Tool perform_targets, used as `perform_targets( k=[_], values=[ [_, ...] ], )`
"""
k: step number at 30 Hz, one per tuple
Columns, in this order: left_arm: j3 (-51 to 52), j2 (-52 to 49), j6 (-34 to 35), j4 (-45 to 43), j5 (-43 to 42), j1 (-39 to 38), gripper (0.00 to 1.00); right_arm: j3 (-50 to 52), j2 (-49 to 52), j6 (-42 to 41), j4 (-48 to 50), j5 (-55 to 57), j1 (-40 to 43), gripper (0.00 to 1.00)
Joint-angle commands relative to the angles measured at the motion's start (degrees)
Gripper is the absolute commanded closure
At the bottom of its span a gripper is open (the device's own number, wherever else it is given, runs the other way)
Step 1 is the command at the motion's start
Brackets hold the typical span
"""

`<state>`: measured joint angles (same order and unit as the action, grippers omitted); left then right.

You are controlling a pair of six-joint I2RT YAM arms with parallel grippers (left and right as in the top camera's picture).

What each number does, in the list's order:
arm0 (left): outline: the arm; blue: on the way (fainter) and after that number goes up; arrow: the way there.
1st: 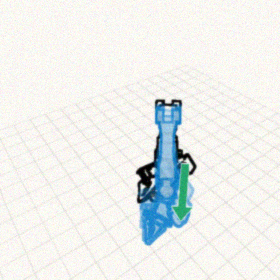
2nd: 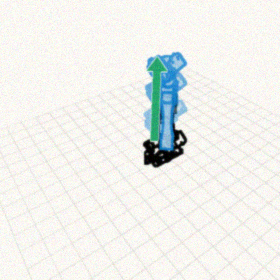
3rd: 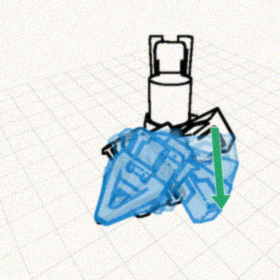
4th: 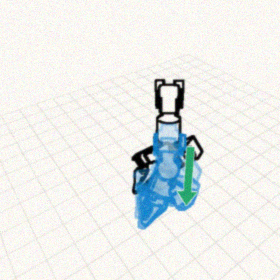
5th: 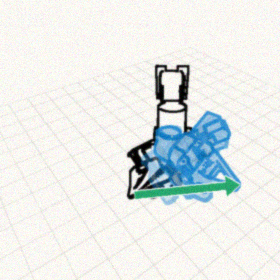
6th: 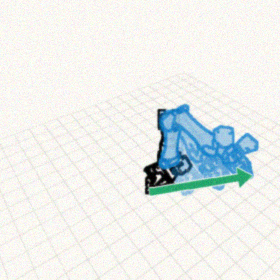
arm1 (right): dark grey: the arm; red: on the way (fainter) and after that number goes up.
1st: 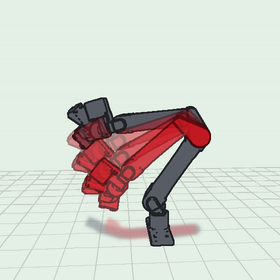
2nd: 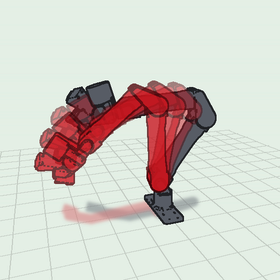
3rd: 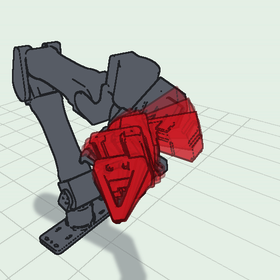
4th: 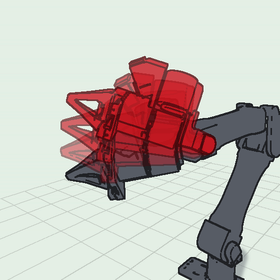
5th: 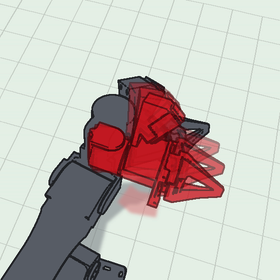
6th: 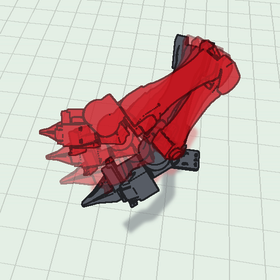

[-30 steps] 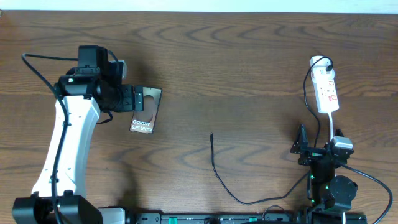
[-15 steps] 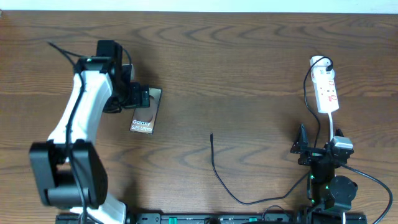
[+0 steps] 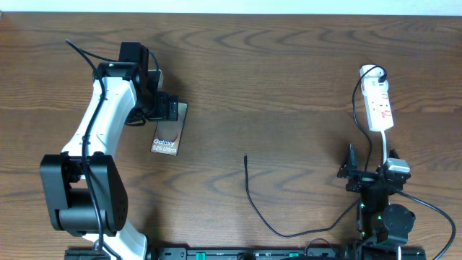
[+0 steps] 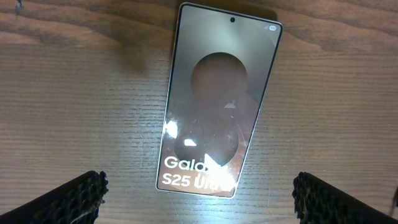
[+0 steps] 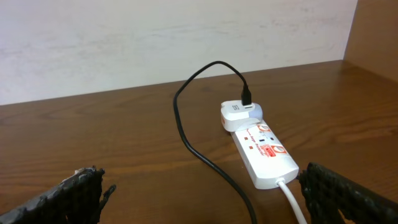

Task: Plug charger to phone and switch on socket
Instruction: 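Move the left gripper forward over the phone in the clear case, then lower the left gripper and close it on the phone's long edges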

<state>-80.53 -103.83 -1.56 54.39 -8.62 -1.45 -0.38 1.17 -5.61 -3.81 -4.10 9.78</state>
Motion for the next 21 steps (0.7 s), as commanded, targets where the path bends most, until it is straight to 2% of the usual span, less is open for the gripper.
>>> perform_targets(
  k=[1,6,21],
  values=[
    [-1.36,-0.7,-1.73,0.17,1.03,-0.04,0.02,0.07,-0.13,0.52,-0.24,0.11,-0.87,0.01],
    [-1.36,-3.34,-1.88,0.15,6.78,-1.68,0.02,0.07,-0.13,0.5,-0.24,0.13,-0.87,0.01],
    [-1.09,-7.43,-2.49,-2.29,4.85,-4.11,0.02,0.07,-0.13,0.5,-0.24,0.13,-0.87,0.01]
  ],
)
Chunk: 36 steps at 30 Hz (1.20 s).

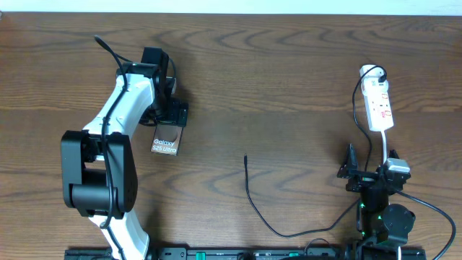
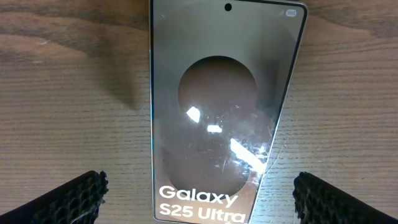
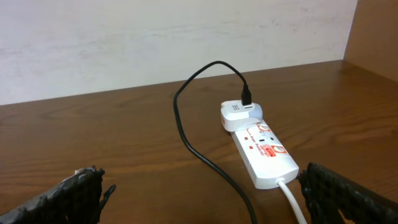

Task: Plug charger to phone and switch on socket
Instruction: 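Lower the left gripper and close it on the phone's long edges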

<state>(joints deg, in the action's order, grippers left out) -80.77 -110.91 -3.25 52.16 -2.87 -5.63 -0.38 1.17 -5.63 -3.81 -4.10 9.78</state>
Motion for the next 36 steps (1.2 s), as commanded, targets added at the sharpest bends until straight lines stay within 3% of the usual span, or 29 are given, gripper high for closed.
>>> perform_targets(
  k=[1,36],
  values=[
    [-0.48,-0.44,-0.81,-0.52,-0.92,0.07,0.02,0.07,-0.13,0.55,-0.24,0.11,-0.87,0.01],
    [6.1,-0.66,-2.1,-5.68,-1.2,0.02,0.02,0.07,-0.13,0.55,-0.24,0.13,-0.87,0.01]
  ],
)
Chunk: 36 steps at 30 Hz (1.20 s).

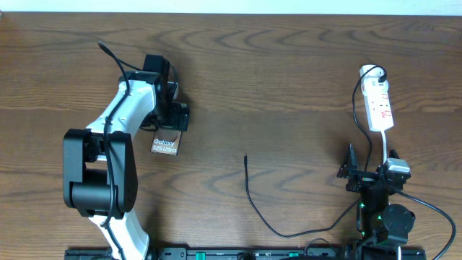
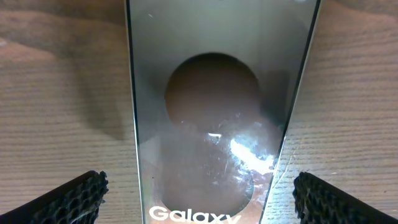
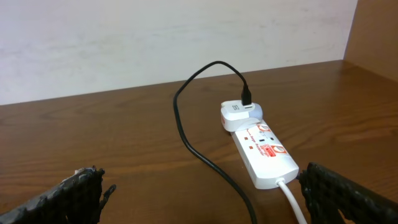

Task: Plug charger to phone and switch on socket
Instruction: 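Lower the left gripper and close it on the phone's long edges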

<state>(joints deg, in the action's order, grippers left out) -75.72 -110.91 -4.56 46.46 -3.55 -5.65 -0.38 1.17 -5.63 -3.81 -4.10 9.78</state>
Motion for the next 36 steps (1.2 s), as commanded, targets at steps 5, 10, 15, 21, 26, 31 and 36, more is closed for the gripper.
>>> perform_targets(
  k=[5,10,15,21,26,31,36],
  values=[
    [2.91,-0.66,-0.79,-1.62,-0.61,0.04,0.02,0.07,-0.13,0.55,-0.24,0.11,-0.87,0.01],
    [3.17,-0.66,-1.03,-2.08,-2.67,0.02,0.02,0.07,-0.13,0.55,-0.24,0.13,-0.87,0.01],
    [3.28,-0.66,-1.03,-2.43,-2.64,0.04,0.02,0.07,-0.13,0.55,-0.24,0.11,-0.87,0.01],
    [5.05,-0.66,-1.03,-3.13,-1.75,0.04,0.02,0.07,-0.13,0.55,-0.24,0.13,-0.87,0.01],
    [6.14,-0.66,-1.03,-4.59,-1.75,0.04,0.02,0.07,-0.13,0.55,-0.24,0.11,-0.87,0.01],
    [6.29,-0.68,-1.81,-5.01,-1.77,0.04,0.02,0.07,-0.13,0.55,-0.24,0.11,-0.87,0.01],
    [6.99,-0.68,-3.41,-5.68,-1.75,0.04,0.02,0.07,-0.13,0.55,-0.24,0.11,-0.87,0.01]
  ],
)
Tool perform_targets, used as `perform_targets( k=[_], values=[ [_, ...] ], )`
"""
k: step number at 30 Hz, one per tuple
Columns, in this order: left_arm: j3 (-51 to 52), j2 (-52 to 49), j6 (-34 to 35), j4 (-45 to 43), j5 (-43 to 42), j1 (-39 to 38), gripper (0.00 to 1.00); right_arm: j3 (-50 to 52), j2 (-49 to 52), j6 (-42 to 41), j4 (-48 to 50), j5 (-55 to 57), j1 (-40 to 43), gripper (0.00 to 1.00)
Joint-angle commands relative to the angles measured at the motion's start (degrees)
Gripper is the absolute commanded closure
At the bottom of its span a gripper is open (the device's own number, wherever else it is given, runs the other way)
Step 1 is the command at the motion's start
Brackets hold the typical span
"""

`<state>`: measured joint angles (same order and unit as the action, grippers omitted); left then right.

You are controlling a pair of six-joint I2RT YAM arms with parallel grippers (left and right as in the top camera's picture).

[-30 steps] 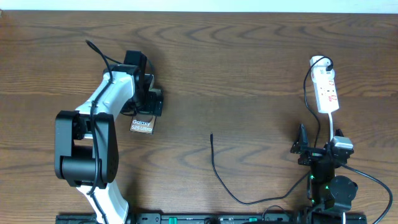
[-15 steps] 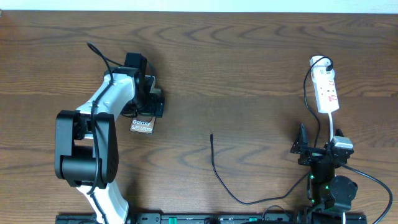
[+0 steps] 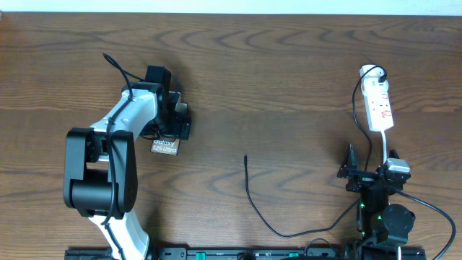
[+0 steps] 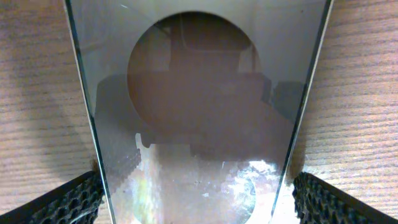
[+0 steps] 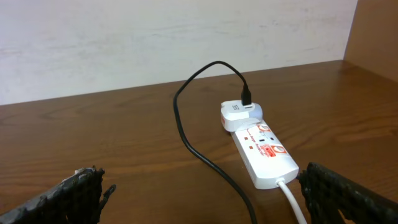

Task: Plug charger to phone and switch on socket
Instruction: 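Lower the left gripper and close it on the phone's long edges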

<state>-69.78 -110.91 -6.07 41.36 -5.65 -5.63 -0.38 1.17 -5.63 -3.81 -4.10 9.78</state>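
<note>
The phone [image 3: 164,146] lies face up on the table's left side, its "Galaxy S25 Ultra" end showing below my left gripper [image 3: 175,124]. Seen from the left wrist, the phone [image 4: 199,93] fills the view and reaches between the fingertips [image 4: 78,199]; the left gripper [image 4: 199,200] is open, straddling it low down. The black charger cable [image 3: 254,198] lies mid-table with its free plug end [image 3: 245,157] apart from the phone. It runs to the white adapter [image 5: 239,115] in the white power strip [image 5: 266,155]. My right gripper [image 5: 199,198] is open, near the front edge.
The power strip [image 3: 379,105] lies at the far right, its white lead [image 3: 386,144] running toward the right arm's base. The cable [image 5: 186,130] loops across the wood in front of the right gripper. A pale wall stands behind the table.
My left gripper has come lower and farther along the phone, whose glass now fills the left wrist view and reaches between the fingertips. The right arm, cable and strip are unchanged.
The left gripper first hung open above the phone with the whole handset in its view. At each later moment it stood closer, the phone growing in the wrist view, until now it straddles the phone. The right gripper stayed open in place.
</note>
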Motion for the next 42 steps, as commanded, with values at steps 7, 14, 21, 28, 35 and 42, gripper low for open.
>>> perform_targets(
  k=[7,14,21,28,35,42],
  values=[
    [1.31,-0.68,-2.32,-1.7,2.12,0.02,0.02,0.07,-0.13,0.55,-0.24,0.11,-0.87,0.01],
    [1.33,-0.68,-3.17,-2.25,2.27,0.02,0.02,0.07,-0.13,0.55,-0.24,0.11,-0.87,0.01],
    [1.33,-0.68,-4.24,-4.46,2.25,0.02,0.02,0.07,-0.13,0.55,-0.24,0.13,-0.87,0.01],
    [1.31,-0.68,-4.24,-4.83,2.25,0.02,0.02,0.07,-0.13,0.55,-0.24,0.11,-0.87,0.01],
    [1.33,-0.68,-4.24,-4.83,2.25,0.02,0.02,0.07,-0.13,0.52,-0.24,0.13,-0.87,0.01],
    [1.33,-0.7,-4.83,-5.44,2.27,0.04,0.03,0.07,-0.13,0.55,-0.24,0.13,-0.87,0.01]
  ],
)
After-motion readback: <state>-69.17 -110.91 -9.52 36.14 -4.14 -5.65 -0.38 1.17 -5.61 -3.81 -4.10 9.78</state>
